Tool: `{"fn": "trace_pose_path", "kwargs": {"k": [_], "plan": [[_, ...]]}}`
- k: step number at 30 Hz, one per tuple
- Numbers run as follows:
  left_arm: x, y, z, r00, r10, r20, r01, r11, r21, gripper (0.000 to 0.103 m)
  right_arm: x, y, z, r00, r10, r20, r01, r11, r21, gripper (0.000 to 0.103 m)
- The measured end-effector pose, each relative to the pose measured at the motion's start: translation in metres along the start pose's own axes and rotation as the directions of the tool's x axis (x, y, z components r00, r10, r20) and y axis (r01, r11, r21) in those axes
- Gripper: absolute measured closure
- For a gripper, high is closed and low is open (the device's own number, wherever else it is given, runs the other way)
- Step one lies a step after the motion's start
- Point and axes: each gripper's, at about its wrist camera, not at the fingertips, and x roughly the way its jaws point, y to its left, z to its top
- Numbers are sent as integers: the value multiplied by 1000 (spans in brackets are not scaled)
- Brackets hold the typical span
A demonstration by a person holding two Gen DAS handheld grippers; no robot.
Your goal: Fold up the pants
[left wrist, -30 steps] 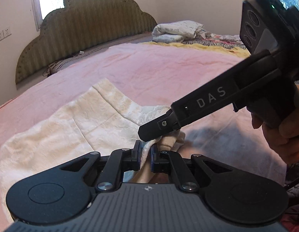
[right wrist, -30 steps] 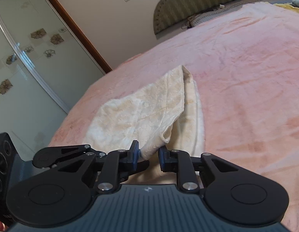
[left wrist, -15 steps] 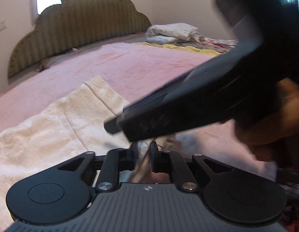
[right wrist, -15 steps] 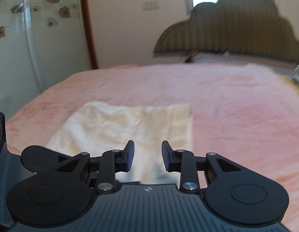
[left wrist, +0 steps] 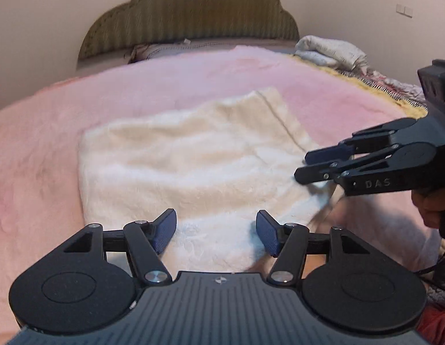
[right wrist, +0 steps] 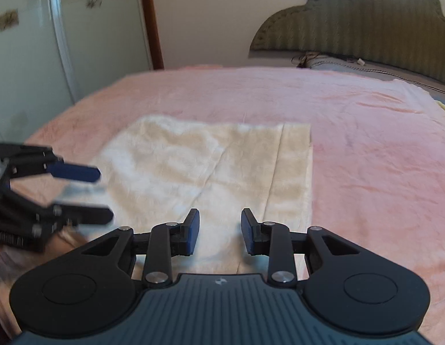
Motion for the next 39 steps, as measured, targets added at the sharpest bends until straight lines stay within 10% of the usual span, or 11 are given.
{"fn": "trace_pose_path", "kwargs": {"k": [5, 8, 12, 18, 21, 26, 31, 35, 39], "plan": [[-24, 2, 13, 993, -54, 106, 54, 999, 2, 37, -11, -5, 5, 1000, -2, 27, 2, 1000, 26, 71], [-31, 22, 21, 986, 65, 155, -60, 998, -36, 24, -14, -26, 14, 998, 0, 69, -7, 994, 105, 40], [-27, 63, 23, 982, 160, 105, -142, 976, -164, 21, 4, -62, 16, 999, -14, 43, 5, 983, 186, 37], [-4, 126, 10, 998, -59, -21, 43, 890, -453, 21, 37, -113, 5, 976, 219, 9, -205, 894, 400, 35], [14, 150, 0, 970, -242, -8, 194, 796, -573, 19, 46, -131, 4, 930, 367, 29, -339, 824, 453, 35], [26, 160, -2, 935, -347, 65, 311, 722, -617, 9, 64, -143, 12, 863, 505, 13, -458, 771, 444, 35], [28, 132, 10, 964, -266, 16, 235, 820, -522, 6, 83, -137, 28, 866, 498, 30, -461, 775, 431, 36], [29, 97, 17, 995, -83, -64, 51, 917, -395, 9, 77, -113, 34, 915, 404, -16, -380, 872, 309, 39], [29, 75, 18, 996, 31, -81, -56, 942, -331, 6, 68, -97, 30, 943, 332, -20, -315, 911, 267, 39]]}}
